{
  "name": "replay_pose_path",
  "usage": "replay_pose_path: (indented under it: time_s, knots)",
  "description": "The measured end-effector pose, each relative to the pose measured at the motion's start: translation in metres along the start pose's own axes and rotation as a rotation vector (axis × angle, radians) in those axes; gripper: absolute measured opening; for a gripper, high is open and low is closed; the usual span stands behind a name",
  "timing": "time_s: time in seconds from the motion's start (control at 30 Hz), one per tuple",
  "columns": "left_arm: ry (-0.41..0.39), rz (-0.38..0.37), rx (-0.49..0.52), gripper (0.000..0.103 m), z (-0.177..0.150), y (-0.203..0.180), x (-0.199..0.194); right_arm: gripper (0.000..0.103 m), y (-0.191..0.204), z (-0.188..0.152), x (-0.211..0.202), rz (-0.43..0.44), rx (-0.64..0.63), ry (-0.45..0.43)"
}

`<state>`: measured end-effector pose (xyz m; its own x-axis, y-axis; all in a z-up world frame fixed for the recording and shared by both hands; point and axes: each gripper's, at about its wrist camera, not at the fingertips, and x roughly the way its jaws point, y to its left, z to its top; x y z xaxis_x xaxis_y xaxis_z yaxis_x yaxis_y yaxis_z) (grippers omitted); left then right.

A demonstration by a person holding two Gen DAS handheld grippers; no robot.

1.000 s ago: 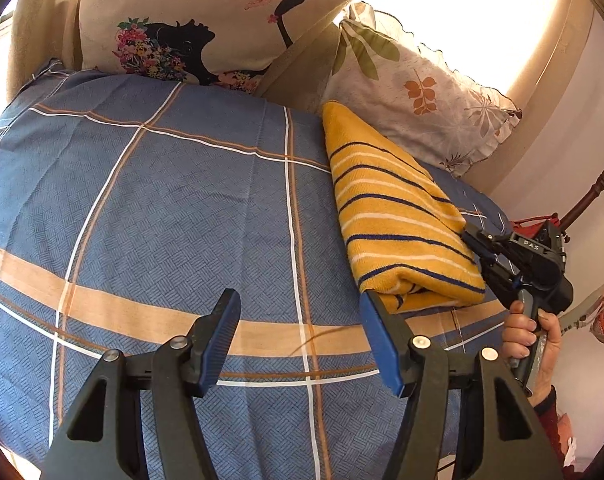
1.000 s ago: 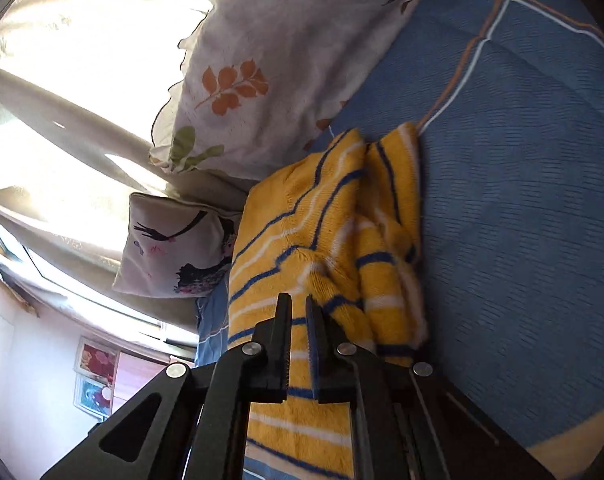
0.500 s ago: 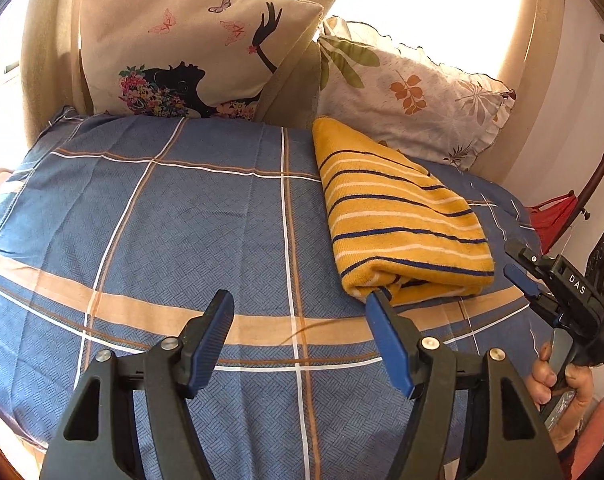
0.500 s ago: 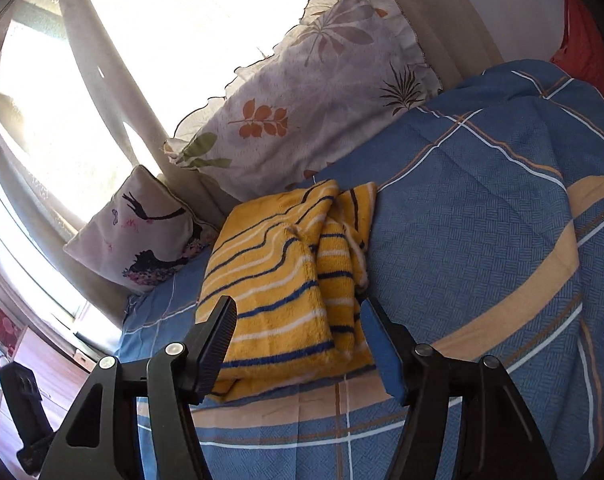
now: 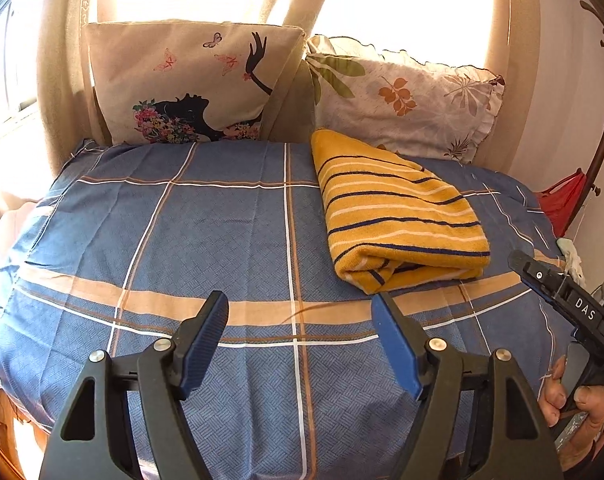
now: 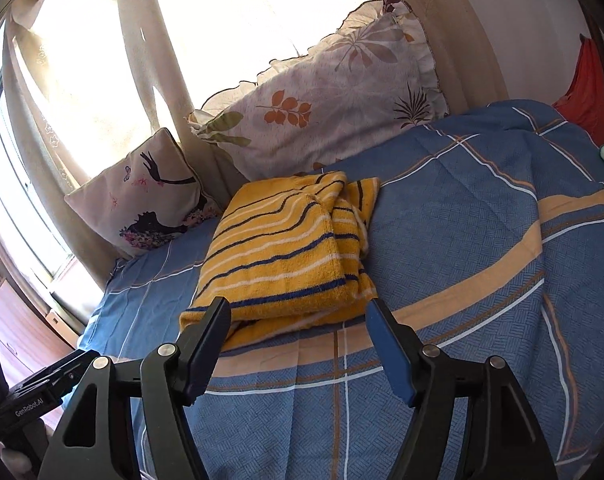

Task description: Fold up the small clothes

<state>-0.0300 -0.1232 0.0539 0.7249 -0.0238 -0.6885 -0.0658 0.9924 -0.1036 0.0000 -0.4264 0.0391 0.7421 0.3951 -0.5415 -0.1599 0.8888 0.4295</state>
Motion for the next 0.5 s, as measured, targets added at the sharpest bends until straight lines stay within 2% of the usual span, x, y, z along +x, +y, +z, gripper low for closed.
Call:
replay_pose_path:
  time_s: [0.2,0.27,0.3,0.37,0.43,0.47,0.5]
  knots:
    - [0.053,-0.055,-0.059,0.073,-0.007,0.009,0.010,0.075,-0.004,-0.009,0.002,-0.010,0.009,0.025]
    - [0.072,-0.057,-0.080,0.073,-0.009,0.013,0.015,0.075,-0.002,-0.007,0.005,0.016,0.018,0.037]
    - [0.080,-0.054,-0.090,0.073,-0.009,0.015,0.018,0.075,0.002,-0.004,0.008,0.052,0.027,0.047]
    - [0.094,-0.051,-0.109,0.073,-0.010,0.018,0.024,0.075,0.013,0.004,0.022,0.198,0.058,0.100]
    - [0.103,-0.060,-0.131,0.073,-0.010,0.021,0.027,0.075,0.028,0.005,0.049,0.376,0.114,0.227]
    - [0.104,-0.066,-0.142,0.073,-0.009,0.023,0.027,0.075,0.035,0.002,0.064,0.427,0.138,0.283]
    - [0.103,-0.067,-0.148,0.073,-0.009,0.024,0.027,0.075,0.041,-0.003,0.076,0.442,0.142,0.317]
